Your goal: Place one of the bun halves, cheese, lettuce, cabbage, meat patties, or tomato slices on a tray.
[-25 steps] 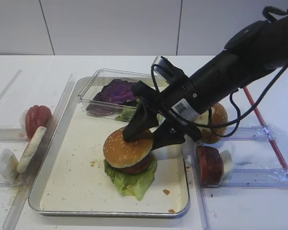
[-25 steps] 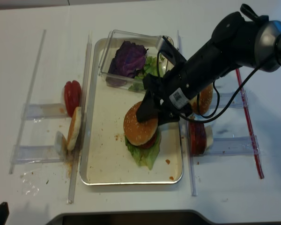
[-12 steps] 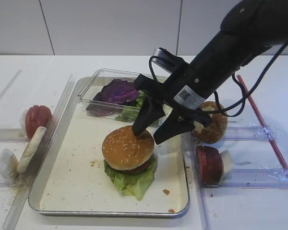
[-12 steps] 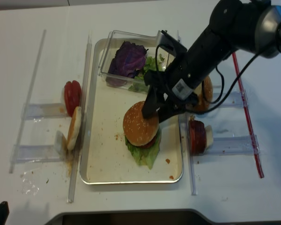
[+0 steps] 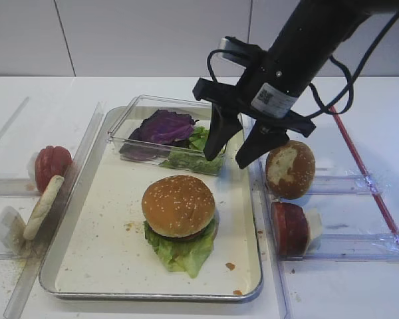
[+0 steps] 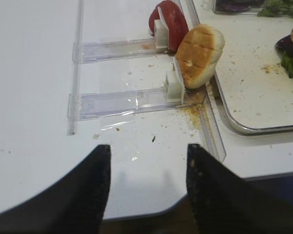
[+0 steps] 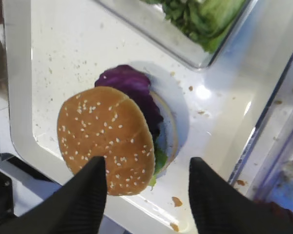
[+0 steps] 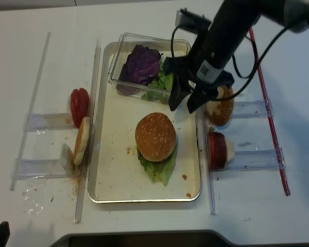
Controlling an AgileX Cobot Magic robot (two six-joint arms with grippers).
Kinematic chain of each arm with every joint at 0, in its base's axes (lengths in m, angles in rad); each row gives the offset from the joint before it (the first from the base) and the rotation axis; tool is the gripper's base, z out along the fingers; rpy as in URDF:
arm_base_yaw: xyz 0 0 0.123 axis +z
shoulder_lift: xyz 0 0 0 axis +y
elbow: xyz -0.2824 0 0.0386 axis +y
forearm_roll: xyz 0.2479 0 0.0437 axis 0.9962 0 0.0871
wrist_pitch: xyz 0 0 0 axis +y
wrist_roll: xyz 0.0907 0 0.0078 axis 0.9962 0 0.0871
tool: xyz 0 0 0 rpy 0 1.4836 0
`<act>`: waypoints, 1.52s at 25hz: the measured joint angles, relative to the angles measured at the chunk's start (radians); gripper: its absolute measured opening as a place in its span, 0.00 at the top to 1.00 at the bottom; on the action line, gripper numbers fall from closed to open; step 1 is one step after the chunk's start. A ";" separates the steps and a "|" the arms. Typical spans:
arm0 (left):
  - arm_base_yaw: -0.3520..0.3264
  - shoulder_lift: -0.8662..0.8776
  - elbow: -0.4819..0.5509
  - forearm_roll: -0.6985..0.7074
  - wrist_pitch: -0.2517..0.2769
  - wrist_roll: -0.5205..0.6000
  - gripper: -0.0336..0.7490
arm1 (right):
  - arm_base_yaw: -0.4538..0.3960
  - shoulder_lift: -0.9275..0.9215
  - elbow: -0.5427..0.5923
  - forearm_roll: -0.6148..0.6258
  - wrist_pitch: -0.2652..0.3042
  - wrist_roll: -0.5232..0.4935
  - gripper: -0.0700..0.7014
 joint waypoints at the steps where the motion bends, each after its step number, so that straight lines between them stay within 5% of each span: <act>1: 0.000 0.000 0.000 0.000 0.000 0.000 0.52 | 0.000 0.000 -0.021 -0.016 0.002 0.013 0.38; 12: 0.000 0.000 0.000 0.000 0.000 0.000 0.52 | 0.000 -0.033 -0.084 -0.210 0.012 0.143 0.38; 29: 0.000 0.000 0.000 0.000 0.000 0.000 0.52 | -0.002 -0.142 -0.084 -0.443 0.024 0.208 0.38; 38: 0.000 0.000 0.000 0.000 0.000 0.000 0.52 | -0.164 -0.227 0.015 -0.445 0.026 0.192 0.38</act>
